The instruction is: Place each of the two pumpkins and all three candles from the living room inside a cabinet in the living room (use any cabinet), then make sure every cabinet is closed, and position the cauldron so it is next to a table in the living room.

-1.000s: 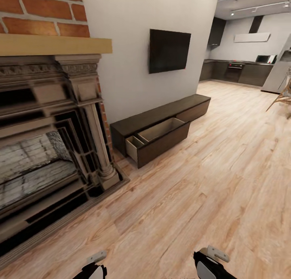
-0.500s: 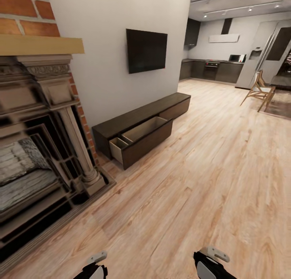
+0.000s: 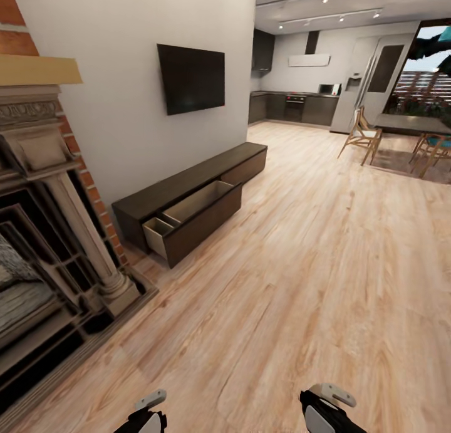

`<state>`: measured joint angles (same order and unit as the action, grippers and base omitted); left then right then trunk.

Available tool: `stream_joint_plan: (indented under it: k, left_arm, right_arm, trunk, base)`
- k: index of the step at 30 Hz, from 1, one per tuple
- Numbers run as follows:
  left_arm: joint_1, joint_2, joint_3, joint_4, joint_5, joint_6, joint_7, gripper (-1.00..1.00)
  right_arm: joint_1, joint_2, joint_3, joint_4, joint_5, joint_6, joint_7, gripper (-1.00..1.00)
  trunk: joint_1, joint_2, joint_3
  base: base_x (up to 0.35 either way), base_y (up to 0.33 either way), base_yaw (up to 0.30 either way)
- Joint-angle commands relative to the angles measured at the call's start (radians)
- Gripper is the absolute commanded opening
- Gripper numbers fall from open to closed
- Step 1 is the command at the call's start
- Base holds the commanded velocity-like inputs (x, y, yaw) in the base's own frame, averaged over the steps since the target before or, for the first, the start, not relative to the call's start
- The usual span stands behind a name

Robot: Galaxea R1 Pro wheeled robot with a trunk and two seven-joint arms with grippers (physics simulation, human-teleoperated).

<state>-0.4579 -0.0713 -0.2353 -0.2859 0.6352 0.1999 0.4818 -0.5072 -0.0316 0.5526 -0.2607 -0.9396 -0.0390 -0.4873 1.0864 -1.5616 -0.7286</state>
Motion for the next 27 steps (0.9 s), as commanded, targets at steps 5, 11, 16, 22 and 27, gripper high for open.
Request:
stream_joint_plan:
  k: [5, 11, 16, 22, 27]
  left_arm:
    - [0.000, 0.001, -0.009, -0.002, 0.005, 0.006, 0.008, -1.00]
    - [0.000, 0.001, -0.009, -0.002, 0.005, 0.006, 0.008, -1.00]
    - [0.000, 0.001, -0.009, -0.002, 0.005, 0.006, 0.008, -1.00]
    - [0.000, 0.001, -0.009, -0.002, 0.005, 0.006, 0.008, -1.00]
    - [0.001, 0.000, -0.009, -0.002, 0.005, 0.006, 0.008, -1.00]
  right_arm:
    - [-0.001, -0.001, 0.007, -0.001, -0.013, -0.007, 0.004, -1.00]
    - [-0.001, -0.001, 0.007, -0.001, -0.013, -0.007, 0.004, -1.00]
    - [-0.001, -0.001, 0.007, -0.001, -0.013, -0.007, 0.004, -1.00]
    - [-0.001, -0.001, 0.007, -0.001, -0.013, -0.007, 0.004, -1.00]
    - [-0.001, 0.000, 0.007, 0.000, -0.013, -0.007, 0.004, -1.00]
  trunk:
    - [0.000, 0.000, -0.001]
    - [0.000, 0.000, -0.001]
    - [0.000, 0.000, -0.001]
    - [0.000, 0.000, -0.001]
    - [0.000, 0.000, -0.001]
  base:
    - [0.000, 0.000, -0.279]
    - [0.000, 0.000, -0.279]
    - [0.000, 0.000, -0.279]
    - [0.000, 0.000, -0.279]
    - [0.000, 0.000, -0.279]
